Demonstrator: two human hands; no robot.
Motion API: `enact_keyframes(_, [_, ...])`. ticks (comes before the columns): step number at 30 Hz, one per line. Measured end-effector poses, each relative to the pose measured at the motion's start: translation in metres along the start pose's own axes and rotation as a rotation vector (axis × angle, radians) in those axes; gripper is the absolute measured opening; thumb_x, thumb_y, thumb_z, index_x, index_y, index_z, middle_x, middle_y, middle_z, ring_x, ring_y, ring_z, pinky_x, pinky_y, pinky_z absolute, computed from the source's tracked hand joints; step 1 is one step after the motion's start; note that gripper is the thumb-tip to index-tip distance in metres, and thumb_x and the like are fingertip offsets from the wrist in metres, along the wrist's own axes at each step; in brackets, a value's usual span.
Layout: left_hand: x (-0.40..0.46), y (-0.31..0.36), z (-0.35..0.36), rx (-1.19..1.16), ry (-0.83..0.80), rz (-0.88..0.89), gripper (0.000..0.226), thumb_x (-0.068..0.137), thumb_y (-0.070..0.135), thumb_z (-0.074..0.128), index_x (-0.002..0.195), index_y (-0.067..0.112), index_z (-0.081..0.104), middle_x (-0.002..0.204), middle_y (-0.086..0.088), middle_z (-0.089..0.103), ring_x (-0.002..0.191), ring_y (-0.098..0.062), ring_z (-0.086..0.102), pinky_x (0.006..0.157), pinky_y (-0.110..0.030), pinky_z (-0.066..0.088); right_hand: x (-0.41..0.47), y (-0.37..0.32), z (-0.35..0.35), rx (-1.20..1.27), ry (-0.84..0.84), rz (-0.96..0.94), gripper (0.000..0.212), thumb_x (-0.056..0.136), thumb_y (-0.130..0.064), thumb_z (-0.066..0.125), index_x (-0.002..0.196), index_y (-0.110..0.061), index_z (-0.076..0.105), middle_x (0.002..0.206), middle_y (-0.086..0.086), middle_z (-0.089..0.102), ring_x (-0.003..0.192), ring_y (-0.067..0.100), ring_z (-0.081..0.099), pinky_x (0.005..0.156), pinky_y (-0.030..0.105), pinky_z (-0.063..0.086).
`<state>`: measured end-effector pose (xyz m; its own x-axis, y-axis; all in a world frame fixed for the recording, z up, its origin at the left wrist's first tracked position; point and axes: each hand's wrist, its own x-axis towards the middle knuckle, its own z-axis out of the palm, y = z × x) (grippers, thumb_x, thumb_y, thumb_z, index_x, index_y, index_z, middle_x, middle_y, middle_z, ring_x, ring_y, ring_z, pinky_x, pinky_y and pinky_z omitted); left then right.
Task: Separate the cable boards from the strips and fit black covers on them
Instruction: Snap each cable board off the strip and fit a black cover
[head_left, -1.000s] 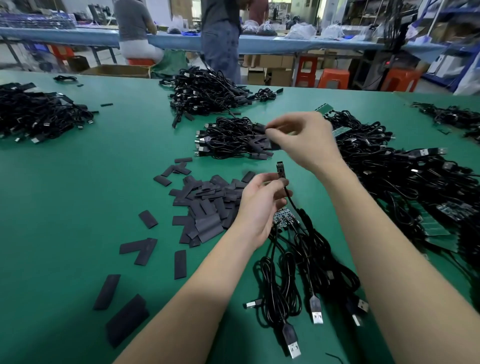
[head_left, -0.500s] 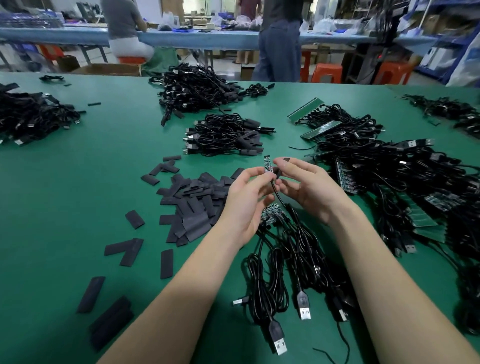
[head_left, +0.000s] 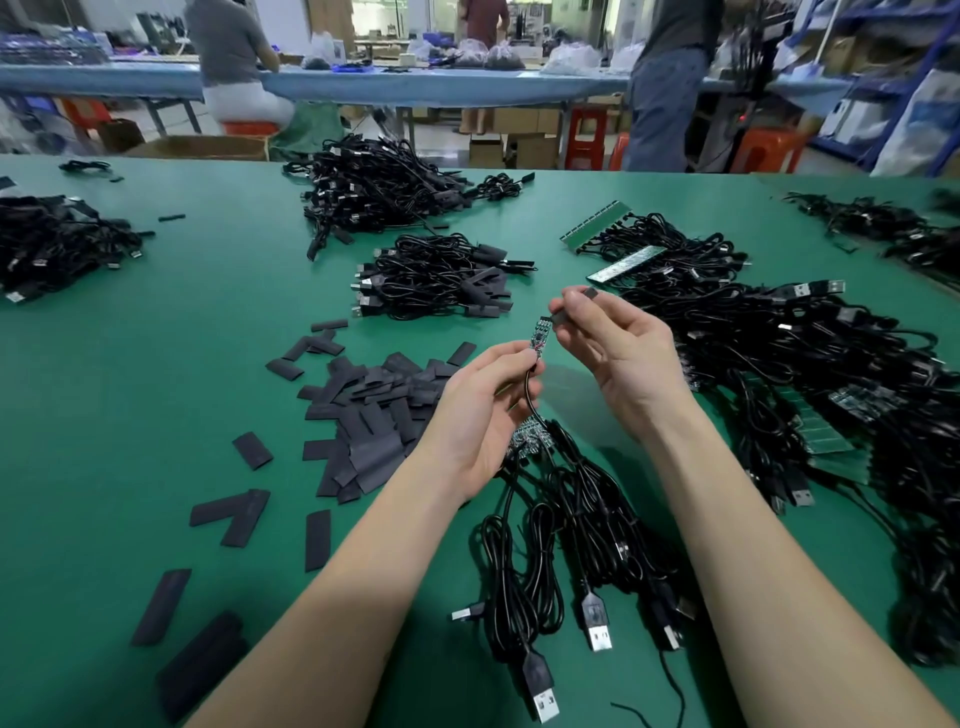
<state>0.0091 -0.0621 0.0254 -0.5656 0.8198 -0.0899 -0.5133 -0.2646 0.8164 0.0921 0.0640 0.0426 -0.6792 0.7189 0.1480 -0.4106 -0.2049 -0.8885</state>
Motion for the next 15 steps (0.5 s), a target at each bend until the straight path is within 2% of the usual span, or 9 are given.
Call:
enact_keyframes(6, [-0.0001,0.001,0.0001,-0.018,-0.024,-0.01,0.008,0.097,0.006,0.057,0.102,0.009,0.062,0.072,0.001,0.065,0.059,-0.008,0.056,0.057,-0.017,0.047,-0.0025,-0.0032,0.0025,0.006,0.006,-0.011,0.007,0.086,-0.01,0.073,0.093,-0.01,0.074,0.088,0.004,0.077,0.077,0.009,0.07,0.072,0.018,0.056])
enact_keyframes(10, [0.0002,0.0015,0.0002,-0.015,-0.026,-0.017,0.01,0.098,0.007,0.056,0.106,0.007,0.062,0.073,0.001,0.064,0.059,-0.008,0.055,0.058,-0.017,0.045,-0.0041,-0.0045,0.0046,-0.006,0.0,-0.024,0.014,0.072,-0.019,0.079,0.085,-0.015,0.077,0.087,0.004,0.077,0.077,0.01,0.071,0.072,0.018,0.056])
enact_keyframes(15, [0.0,0.0012,0.0004,-0.019,-0.026,-0.014,0.01,0.098,0.007,0.055,0.105,0.006,0.063,0.072,0.002,0.063,0.059,-0.008,0.054,0.057,-0.016,0.045,-0.0049,-0.0045,0.004,0.026,-0.011,-0.03,0.008,0.073,-0.018,0.078,0.08,-0.016,0.08,0.088,0.005,0.077,0.077,0.01,0.071,0.072,0.018,0.056])
